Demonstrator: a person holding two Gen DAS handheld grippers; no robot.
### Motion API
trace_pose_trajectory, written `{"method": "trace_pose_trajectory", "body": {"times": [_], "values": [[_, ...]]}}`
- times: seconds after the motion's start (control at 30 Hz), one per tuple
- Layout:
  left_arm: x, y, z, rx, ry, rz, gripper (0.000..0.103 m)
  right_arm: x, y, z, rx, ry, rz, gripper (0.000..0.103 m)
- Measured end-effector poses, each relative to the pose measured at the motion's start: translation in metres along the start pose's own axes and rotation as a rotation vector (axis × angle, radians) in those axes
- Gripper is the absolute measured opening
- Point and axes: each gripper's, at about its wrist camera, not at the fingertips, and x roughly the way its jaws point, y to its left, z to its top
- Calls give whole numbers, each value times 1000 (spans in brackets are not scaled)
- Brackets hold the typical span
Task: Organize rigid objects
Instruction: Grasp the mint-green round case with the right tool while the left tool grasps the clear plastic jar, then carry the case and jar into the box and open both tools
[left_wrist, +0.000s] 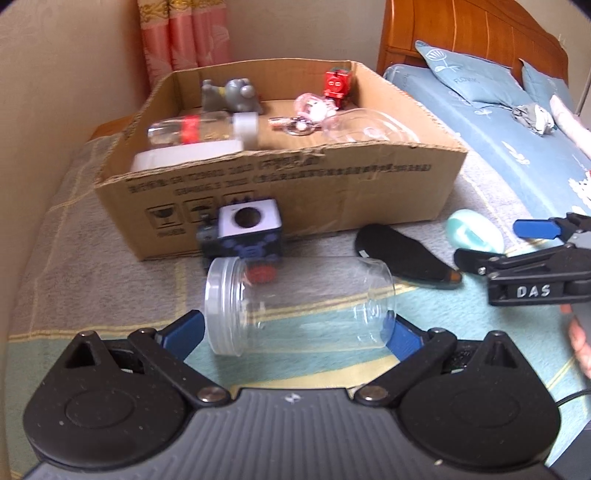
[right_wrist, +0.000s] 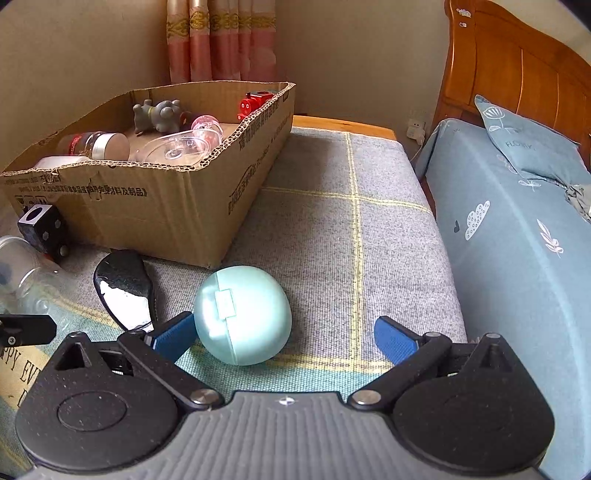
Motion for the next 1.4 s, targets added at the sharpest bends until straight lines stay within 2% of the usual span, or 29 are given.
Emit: {"method": "trace_pose_trajectory", "body": {"times": [0.17,0.37,0.57,0.63,0.8,0.97,1.23,1.4], "values": [[-5,14,-9,-12,9,17,101,-1,-1,-2,-14,-15,11,103],[-2,9,-6,-20,-5,2,101,-2,-1,-2,-47,-11,39,103],[2,5,-6,8,-11,32,101,1,0,1,-109,-9,96,103],[1,6,-6,2,-11,28,101,1,1,2,-130,-13,119,99],[-1,7,-7,7,-12,22,101,-4,5,5,-190,-13,178,77],[-6,3,-9,40,-15,20,101,-8,6,8,-220,-5,197,58],[-8,2,-11,72,-13,40,100,-8,10,9,-262,-5,198,59],[-13,7,-10,57,-19,1,92,-8,12,10,-283,1,200,58]]}}
